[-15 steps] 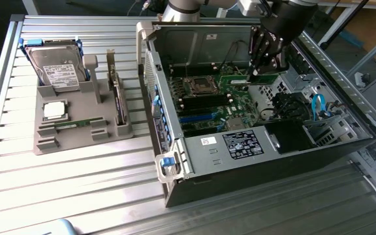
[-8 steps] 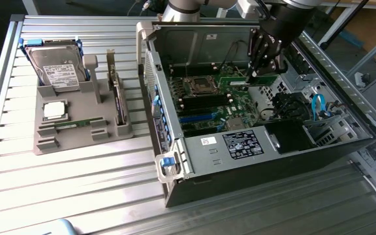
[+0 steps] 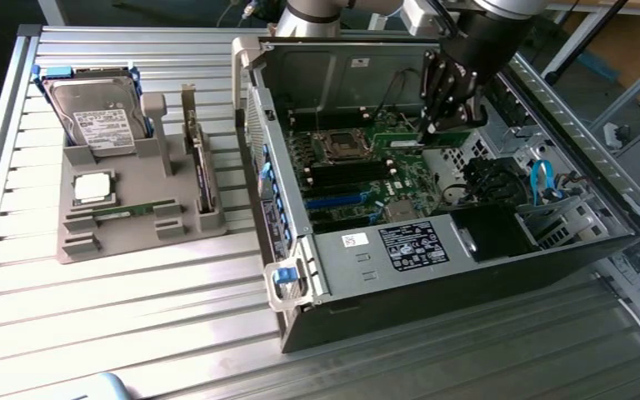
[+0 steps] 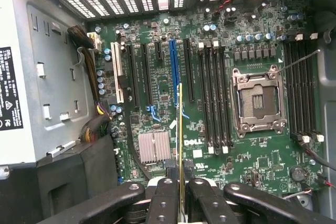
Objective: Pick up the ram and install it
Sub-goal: 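Insert the ram into the slot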
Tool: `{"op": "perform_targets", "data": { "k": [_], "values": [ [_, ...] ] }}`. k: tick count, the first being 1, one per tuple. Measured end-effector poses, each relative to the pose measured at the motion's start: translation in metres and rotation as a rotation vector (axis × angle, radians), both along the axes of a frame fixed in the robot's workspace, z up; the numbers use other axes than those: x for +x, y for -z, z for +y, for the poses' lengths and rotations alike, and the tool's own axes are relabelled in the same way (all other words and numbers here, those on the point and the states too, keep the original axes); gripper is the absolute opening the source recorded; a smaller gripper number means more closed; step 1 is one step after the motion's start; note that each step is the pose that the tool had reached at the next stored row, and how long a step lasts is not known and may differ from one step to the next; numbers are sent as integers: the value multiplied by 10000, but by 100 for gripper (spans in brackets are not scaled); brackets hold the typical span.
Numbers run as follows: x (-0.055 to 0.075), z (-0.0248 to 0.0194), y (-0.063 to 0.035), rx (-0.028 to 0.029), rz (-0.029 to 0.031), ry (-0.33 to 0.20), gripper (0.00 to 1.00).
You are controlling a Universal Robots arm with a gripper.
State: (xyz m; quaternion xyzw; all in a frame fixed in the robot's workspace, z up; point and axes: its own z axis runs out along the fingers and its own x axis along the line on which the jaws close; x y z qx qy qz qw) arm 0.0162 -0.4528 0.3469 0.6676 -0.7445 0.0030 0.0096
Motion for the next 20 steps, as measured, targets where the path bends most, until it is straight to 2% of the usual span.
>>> {"op": "perform_targets", "data": {
  "k": [20],
  "values": [
    [0, 0, 93, 1, 0, -1, 14]
  ]
}}
